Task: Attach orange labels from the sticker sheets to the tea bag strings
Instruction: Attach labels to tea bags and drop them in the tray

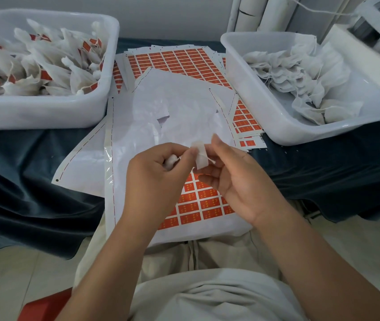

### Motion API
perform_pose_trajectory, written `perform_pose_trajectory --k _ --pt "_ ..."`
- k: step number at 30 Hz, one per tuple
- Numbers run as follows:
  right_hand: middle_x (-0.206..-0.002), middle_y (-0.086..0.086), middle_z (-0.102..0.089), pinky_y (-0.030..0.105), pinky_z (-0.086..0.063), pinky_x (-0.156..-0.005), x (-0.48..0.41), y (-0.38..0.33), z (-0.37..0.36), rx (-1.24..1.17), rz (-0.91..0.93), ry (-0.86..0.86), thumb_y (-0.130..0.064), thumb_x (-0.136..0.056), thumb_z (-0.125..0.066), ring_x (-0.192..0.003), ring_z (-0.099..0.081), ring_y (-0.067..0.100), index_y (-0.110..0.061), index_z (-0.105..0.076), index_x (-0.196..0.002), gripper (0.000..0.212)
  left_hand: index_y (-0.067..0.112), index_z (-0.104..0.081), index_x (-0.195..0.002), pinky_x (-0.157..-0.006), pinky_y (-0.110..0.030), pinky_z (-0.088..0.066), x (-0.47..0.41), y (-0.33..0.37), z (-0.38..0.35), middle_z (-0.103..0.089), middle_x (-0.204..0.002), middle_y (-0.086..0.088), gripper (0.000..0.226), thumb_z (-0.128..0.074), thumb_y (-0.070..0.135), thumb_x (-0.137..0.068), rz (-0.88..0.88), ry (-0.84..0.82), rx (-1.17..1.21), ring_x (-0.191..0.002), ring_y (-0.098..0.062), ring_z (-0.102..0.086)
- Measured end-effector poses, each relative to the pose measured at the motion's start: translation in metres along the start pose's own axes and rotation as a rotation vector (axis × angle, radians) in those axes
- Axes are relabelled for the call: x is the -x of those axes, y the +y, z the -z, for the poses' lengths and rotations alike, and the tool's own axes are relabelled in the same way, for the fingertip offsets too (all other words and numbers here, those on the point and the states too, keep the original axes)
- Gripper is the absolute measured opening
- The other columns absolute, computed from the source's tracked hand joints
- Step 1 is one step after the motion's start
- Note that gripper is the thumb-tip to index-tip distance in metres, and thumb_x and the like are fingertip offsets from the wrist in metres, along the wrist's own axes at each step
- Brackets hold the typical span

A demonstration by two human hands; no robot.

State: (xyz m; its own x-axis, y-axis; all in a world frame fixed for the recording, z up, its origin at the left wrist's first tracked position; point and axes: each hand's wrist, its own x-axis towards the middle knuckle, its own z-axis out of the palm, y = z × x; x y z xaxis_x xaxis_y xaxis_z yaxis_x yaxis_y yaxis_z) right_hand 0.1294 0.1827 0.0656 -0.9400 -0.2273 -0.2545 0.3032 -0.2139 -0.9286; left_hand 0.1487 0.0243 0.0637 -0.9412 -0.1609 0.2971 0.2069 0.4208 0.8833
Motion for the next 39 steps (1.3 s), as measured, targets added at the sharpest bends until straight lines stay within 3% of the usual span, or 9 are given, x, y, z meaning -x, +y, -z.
perform_pose_trajectory --k 3,5,9,15,22,27,32,35,39 --pt "-0.105 0.0 -0.08 0.028 -0.059 -0.088 0.002 -0.002 0.001 0.211 0.08 -0.015 -0.046 -0.095 -0.07 -0.099 -0.077 0.017 -0.027 -0.078 -0.11 0.025 0.045 -0.07 -0.079 -0.059 -0.005 -0.045 -0.002 0.001 0.002 -0.07 -0.073 0.026 0.023 -0.07 0.034 -0.1 0.011 0.001 0.041 -0.073 0.001 -0.067" --pt "-0.097 -0.008 -0.081 0.018 -0.059 -0.08 0.005 -0.003 0.003 0.432 0.204 0.046 -0.037 -0.1 -0.068 -0.092 -0.078 0.011 -0.029 -0.079 -0.101 0.013 0.046 -0.068 -0.078 -0.059 -0.004 -0.045 -0.003 0.001 0.004 -0.069 -0.073 0.026 0.024 -0.069 0.036 -0.1 0.022 -0.001 0.037 -0.074 0.001 -0.067" --pt "-0.094 -0.017 -0.079 0.013 -0.057 -0.081 0.005 -0.006 0.006 0.642 0.334 0.084 -0.036 -0.105 -0.062 -0.091 -0.076 0.004 -0.029 -0.077 -0.105 0.017 0.042 -0.065 -0.078 -0.06 -0.004 -0.044 -0.006 -0.003 0.009 -0.067 -0.076 0.026 0.022 -0.065 0.04 -0.1 0.049 -0.09 -0.026 -0.075 0.003 -0.064" --pt "-0.089 -0.021 -0.072 0.007 -0.051 -0.074 0.006 -0.008 0.008 0.898 0.431 0.094 -0.043 -0.105 -0.054 -0.088 -0.071 -0.003 -0.038 -0.066 -0.092 0.018 0.038 -0.065 -0.087 -0.058 -0.007 -0.039 -0.012 -0.005 0.017 -0.062 -0.071 0.025 0.019 -0.056 0.045 -0.102 0.041 -0.245 -0.179 -0.079 0.008 -0.06" --pt "-0.089 -0.017 -0.074 0.009 -0.054 -0.068 0.006 -0.002 0.003 0.714 0.372 0.078 -0.036 -0.108 -0.054 -0.084 -0.074 0.002 -0.029 -0.068 -0.096 0.019 0.041 -0.069 -0.088 -0.061 -0.005 -0.045 -0.01 -0.005 0.014 -0.068 -0.082 0.026 0.024 -0.054 0.04 -0.106 0.114 -0.259 -0.003 -0.077 0.002 -0.063" --pt "-0.085 -0.014 -0.074 0.009 -0.053 -0.062 0.008 0.0 -0.001 0.6 0.328 0.071 -0.036 -0.11 -0.05 -0.079 -0.075 0.004 -0.032 -0.065 -0.095 0.021 0.046 -0.076 -0.088 -0.052 -0.01 -0.045 -0.008 -0.004 0.015 -0.057 -0.057 0.016 0.037 -0.045 0.048 -0.108 0.21 -0.271 0.169 -0.05 -0.001 -0.05" --pt "-0.076 -0.017 -0.067 0.014 -0.052 -0.06 0.009 0.001 -0.003 0.744 0.465 0.014 -0.038 -0.104 -0.048 -0.07 -0.07 0.006 -0.035 -0.059 -0.089 0.019 0.026 -0.083 -0.085 -0.044 -0.017 -0.034 -0.009 -0.003 0.016 -0.047 -0.055 0.005 0.044 -0.054 0.053 -0.103 0.474 -0.319 0.468 -0.046 -0.007 -0.033" --pt "-0.084 -0.014 -0.067 0.015 -0.053 -0.064 0.007 0.002 -0.002 0.785 0.5 0.019 -0.038 -0.103 -0.046 -0.076 -0.07 0.009 -0.036 -0.057 -0.091 0.017 0.027 -0.082 -0.082 -0.047 -0.018 -0.037 -0.009 -0.006 0.016 -0.055 -0.053 0.012 0.031 -0.067 0.053 -0.091 0.438 -0.328 0.397 -0.042 -0.006 -0.041" --pt "-0.088 -0.023 -0.069 0.01 -0.052 -0.068 0.006 -0.001 0.003 0.769 0.464 -0.011 -0.04 -0.104 -0.046 -0.083 -0.073 0.0 -0.038 -0.059 -0.095 0.016 0.039 -0.08 -0.093 -0.059 -0.022 -0.043 -0.011 -0.01 0.016 -0.074 -0.075 0.016 0.013 -0.074 0.05 -0.089 0.368 -0.313 0.233 -0.051 0.002 -0.062"
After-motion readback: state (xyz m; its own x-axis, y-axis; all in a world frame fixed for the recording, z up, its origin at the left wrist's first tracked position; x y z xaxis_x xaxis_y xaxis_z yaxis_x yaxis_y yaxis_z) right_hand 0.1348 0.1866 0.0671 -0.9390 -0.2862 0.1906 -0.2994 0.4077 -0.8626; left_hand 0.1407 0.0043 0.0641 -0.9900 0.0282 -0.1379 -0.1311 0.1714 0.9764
